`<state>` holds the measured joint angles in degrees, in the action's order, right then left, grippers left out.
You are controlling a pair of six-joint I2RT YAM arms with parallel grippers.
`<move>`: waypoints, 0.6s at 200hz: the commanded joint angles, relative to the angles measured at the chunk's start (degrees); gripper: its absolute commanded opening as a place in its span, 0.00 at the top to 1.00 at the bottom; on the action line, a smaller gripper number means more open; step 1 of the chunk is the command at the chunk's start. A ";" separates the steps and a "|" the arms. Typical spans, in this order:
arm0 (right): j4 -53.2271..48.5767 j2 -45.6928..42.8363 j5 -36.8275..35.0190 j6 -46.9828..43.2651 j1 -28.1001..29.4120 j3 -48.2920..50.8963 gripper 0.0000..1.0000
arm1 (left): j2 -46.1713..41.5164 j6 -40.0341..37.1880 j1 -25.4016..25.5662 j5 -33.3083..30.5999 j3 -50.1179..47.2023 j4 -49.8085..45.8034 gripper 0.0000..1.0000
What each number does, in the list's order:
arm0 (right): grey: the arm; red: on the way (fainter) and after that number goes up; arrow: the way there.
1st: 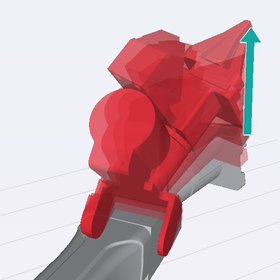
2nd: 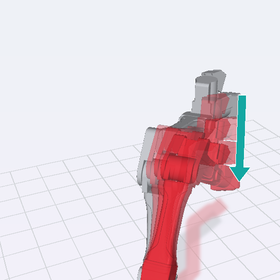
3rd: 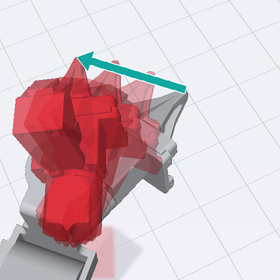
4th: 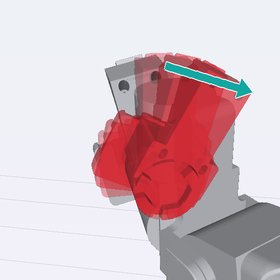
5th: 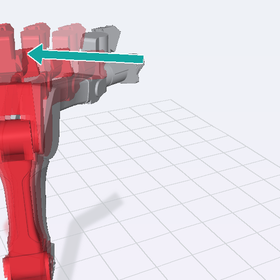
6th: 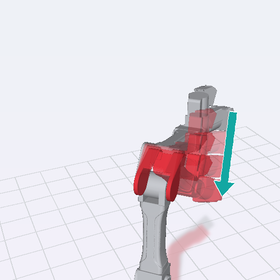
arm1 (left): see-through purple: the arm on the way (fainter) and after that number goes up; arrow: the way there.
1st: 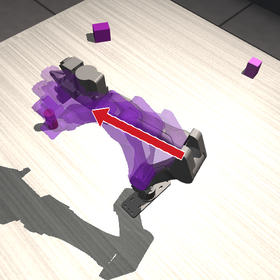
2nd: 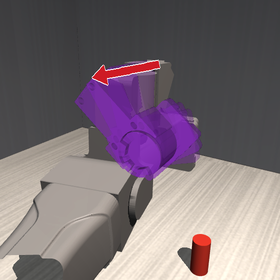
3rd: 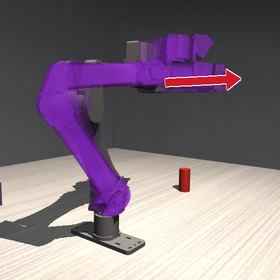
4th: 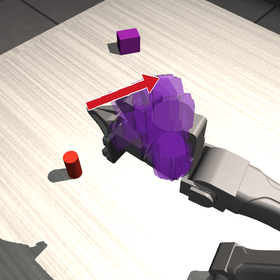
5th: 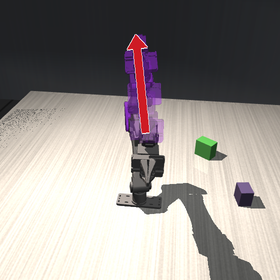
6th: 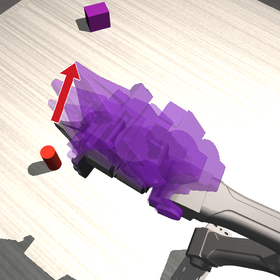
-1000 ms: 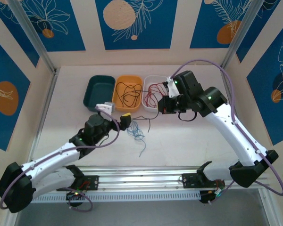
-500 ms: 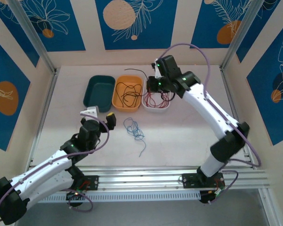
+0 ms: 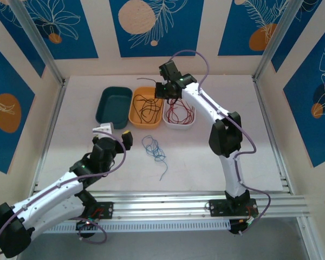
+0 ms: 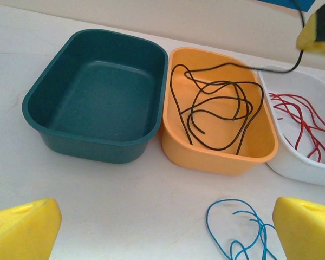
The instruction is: Untangle the cables
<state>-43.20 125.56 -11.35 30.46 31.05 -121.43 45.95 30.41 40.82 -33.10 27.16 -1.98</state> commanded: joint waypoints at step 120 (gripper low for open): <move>-12.49 8.22 1.66 -1.56 0.28 -6.18 0.76 | 6.59 3.07 -2.94 7.64 3.89 -0.66 0.00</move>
<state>-53.30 133.73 -11.14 30.52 31.00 -125.25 51.86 32.73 38.61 -27.38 28.91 -2.46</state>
